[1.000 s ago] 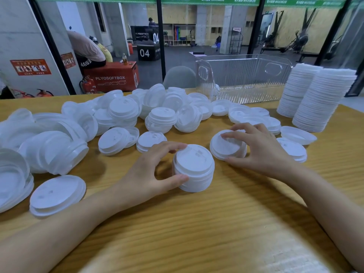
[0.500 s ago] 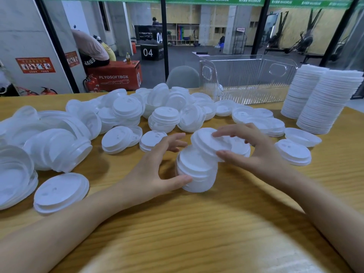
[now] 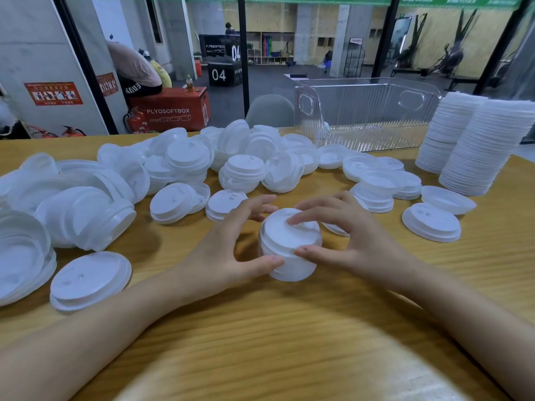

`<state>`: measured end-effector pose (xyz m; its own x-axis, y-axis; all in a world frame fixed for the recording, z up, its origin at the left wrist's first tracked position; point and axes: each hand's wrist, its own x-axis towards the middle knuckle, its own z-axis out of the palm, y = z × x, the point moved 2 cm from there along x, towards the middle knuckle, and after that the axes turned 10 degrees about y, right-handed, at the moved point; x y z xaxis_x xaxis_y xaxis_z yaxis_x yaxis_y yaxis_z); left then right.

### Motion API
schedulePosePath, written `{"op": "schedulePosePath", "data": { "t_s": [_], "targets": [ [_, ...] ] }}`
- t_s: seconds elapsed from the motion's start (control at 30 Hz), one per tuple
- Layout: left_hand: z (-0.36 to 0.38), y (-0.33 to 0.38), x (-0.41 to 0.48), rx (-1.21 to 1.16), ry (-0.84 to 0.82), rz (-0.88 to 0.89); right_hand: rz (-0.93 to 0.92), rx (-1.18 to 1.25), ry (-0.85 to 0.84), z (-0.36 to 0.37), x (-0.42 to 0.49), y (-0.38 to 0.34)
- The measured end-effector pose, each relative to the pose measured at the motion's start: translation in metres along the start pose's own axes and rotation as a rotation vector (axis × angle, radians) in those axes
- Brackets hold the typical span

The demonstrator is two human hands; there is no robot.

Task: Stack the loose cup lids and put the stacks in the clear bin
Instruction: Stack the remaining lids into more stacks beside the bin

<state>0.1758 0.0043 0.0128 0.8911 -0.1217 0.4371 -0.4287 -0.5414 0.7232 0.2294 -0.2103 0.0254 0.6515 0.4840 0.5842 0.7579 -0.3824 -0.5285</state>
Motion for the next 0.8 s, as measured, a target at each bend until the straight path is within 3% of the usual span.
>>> {"op": "schedulePosePath", "data": {
  "t_s": [0.17,0.3,0.43,0.5,0.8],
  "targets": [
    [-0.001,0.000,-0.001,0.024,0.010,0.008,0.008,0.005,0.060,-0.009,0.003,0.001],
    [-0.002,0.002,-0.002,0.032,0.020,0.009,0.079,-0.210,0.165,-0.028,0.007,0.015],
    [-0.002,0.005,-0.002,0.042,0.016,0.032,0.255,-0.608,-0.002,-0.036,0.006,0.032],
    [-0.002,0.005,-0.002,0.043,0.013,0.052,0.303,-0.695,-0.076,-0.035,0.005,0.036],
    [-0.002,0.001,-0.001,0.056,0.050,0.074,0.301,-0.680,-0.042,-0.034,0.006,0.036]
  ]
}}
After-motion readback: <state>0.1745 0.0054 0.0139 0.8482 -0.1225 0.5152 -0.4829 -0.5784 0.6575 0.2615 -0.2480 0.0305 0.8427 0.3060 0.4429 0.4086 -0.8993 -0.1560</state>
